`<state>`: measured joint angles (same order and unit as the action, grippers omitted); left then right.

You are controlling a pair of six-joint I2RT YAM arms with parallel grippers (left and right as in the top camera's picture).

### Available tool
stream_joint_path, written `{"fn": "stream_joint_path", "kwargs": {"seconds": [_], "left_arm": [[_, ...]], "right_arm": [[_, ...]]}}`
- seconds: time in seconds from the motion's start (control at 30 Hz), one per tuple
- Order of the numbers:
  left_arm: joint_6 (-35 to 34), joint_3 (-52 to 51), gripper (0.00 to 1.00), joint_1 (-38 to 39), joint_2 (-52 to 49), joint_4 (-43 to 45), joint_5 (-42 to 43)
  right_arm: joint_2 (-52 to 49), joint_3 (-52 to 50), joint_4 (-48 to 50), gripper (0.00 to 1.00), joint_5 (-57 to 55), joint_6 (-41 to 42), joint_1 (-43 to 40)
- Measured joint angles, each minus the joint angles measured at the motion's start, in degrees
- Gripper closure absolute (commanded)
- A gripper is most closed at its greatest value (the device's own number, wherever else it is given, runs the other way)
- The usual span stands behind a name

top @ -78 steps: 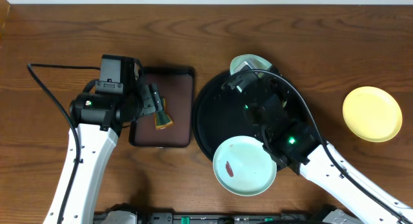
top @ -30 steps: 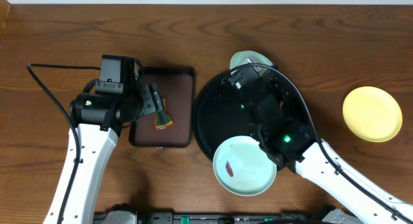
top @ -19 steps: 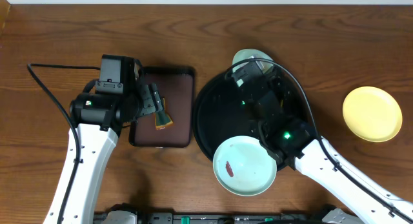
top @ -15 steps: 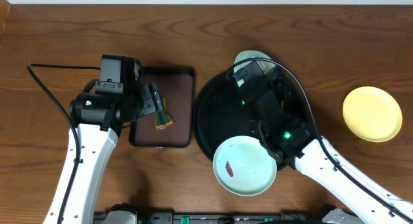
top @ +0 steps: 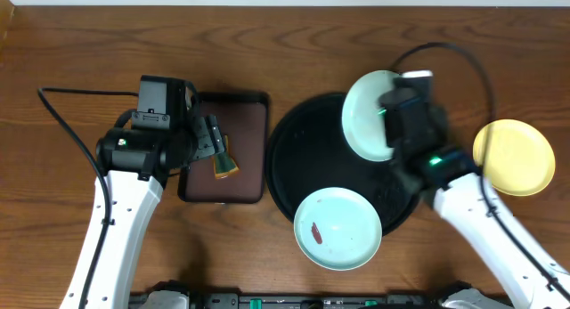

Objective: Clean dirty plates on tray and stack at the side
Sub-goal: 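Carry the mint-green plate right and stack it on the yellow plate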

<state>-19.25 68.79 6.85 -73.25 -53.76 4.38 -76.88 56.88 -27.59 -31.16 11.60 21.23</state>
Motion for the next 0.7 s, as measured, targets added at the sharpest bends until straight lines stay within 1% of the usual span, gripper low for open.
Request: {"fn": "stream_joint_path", "kwargs": {"seconds": [0.07,0.13,0.2,0.3,0.4,0.5,0.7], "left_arm": [[0.00,0.00,0.19,0.00,0.00,-0.02,0.00],[0.00,0.00,0.18,0.00,0.00,0.00,0.00],[0.00,0.00,0.19,0.00,0.00,-0.02,0.00],[0.00,0.00,0.19,0.00,0.02,-0.02,0.02],[0.00,0.00,0.19,0.00,0.00,0.00,0.00],[0.00,0.00,0.19,0.00,0.00,0.00,0.00],[0.00,0.00,0.19,0.00,0.00,0.02,0.00]], "right_arm": [[0.00,0.02,-0.09,0.99,8.52,3.52,-6.49],[0.00,0.02,-0.37,0.99,18.29,7.30,-14.67],[0.00,0.02,-0.96,0.99,23.61,9.07,-20.17],[0.00,0.02,-3.74,0.99,30.97,11.56,-31.34],[-0.13,0.02,-5.88,0.99,32.98,12.41,-38.51],[-1.77,0.07,-5.66,0.99,32.46,12.98,-45.22],[-9.68,0.07,-4.61,0.99,31.17,14.12,-58.40]]}}
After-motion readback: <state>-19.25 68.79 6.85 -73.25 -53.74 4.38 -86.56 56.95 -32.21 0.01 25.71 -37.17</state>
